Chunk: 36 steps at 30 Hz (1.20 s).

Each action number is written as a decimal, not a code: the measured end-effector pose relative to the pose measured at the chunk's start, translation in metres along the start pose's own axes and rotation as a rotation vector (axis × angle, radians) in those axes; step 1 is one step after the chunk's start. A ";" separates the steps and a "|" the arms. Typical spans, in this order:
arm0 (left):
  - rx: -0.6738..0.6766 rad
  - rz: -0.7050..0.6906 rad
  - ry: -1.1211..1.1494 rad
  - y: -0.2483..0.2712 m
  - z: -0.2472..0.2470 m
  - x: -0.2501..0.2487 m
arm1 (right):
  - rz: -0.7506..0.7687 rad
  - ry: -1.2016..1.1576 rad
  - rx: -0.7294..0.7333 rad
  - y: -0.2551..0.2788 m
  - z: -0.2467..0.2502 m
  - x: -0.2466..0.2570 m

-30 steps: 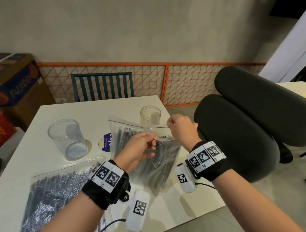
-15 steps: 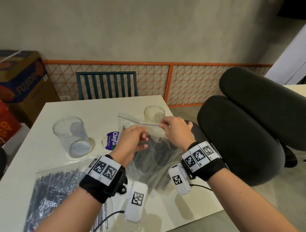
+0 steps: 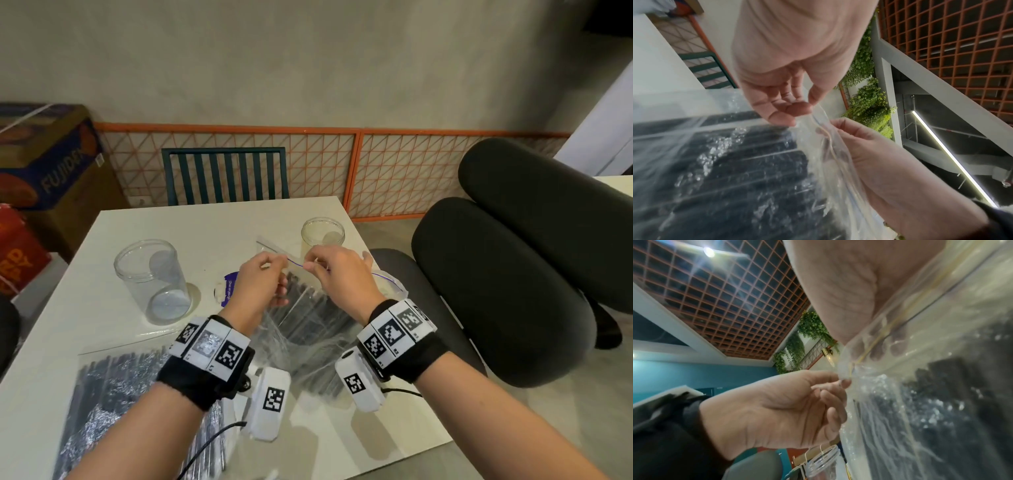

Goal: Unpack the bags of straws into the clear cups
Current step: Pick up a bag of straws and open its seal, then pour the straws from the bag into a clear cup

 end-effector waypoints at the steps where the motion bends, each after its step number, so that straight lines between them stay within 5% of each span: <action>1: -0.001 -0.011 -0.010 0.000 0.002 -0.001 | -0.003 0.003 -0.002 -0.001 0.000 0.000; 8: -0.018 0.062 -0.052 0.021 0.030 0.018 | -0.248 -0.057 0.012 -0.015 0.010 -0.041; 12: -0.043 0.114 -0.200 0.024 0.046 0.028 | -0.247 -0.043 0.052 -0.017 0.008 -0.044; 14: -0.089 -0.018 -0.433 0.018 0.046 0.014 | -0.213 -0.036 0.065 -0.017 0.007 -0.038; 17: 0.079 -0.254 -0.686 0.011 0.014 -0.016 | -0.072 -0.028 0.116 -0.016 0.005 -0.019; 19: 0.220 -0.290 -0.775 0.003 -0.010 -0.024 | 0.040 -0.052 0.147 -0.014 0.004 -0.004; 22: 0.284 -0.232 -0.641 -0.011 -0.021 -0.019 | 0.036 -0.014 0.136 -0.009 0.013 -0.003; 27: 0.135 -0.114 -0.534 -0.024 -0.009 0.001 | -0.205 0.311 0.193 0.015 0.024 -0.047; 31: 0.104 -0.030 -0.416 -0.035 -0.006 0.017 | -0.315 -0.098 0.040 0.022 0.020 -0.080; 36: 0.118 0.109 -0.363 -0.037 -0.008 0.041 | -0.726 -1.061 0.172 0.033 -0.026 -0.092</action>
Point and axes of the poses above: each hand's wrist, its own y-axis away from the middle knuckle, its own z-axis out of the back of the hand, x = y × z, the point moved 7 cm from there along -y, towards the middle knuckle, and after that the axes turned 13 degrees about y, right-handed, at the moved point
